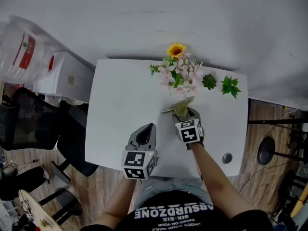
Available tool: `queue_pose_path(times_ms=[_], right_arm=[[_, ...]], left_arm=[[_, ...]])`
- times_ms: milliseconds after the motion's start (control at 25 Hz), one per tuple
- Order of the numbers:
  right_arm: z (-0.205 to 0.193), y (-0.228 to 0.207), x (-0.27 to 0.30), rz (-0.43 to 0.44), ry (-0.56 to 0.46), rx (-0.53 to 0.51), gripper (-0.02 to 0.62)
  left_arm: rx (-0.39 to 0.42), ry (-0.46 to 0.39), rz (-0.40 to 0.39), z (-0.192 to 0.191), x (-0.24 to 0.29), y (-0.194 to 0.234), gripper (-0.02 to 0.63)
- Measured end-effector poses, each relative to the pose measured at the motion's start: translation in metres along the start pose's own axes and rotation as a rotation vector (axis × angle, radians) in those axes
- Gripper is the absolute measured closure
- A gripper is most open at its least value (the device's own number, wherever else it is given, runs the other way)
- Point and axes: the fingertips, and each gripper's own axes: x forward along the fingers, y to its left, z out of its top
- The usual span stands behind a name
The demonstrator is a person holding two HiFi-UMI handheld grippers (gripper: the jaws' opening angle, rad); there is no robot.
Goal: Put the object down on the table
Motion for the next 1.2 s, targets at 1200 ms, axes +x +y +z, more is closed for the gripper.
queue_pose_path(times_ms=[1200], right_arm=[[0.044, 0.013, -0.106, 0.014, -0.24, 0.072, 0.323]], left_arm=[[0.037, -0.106, 0.039, 0.017, -0.042, -0.015, 0.601]])
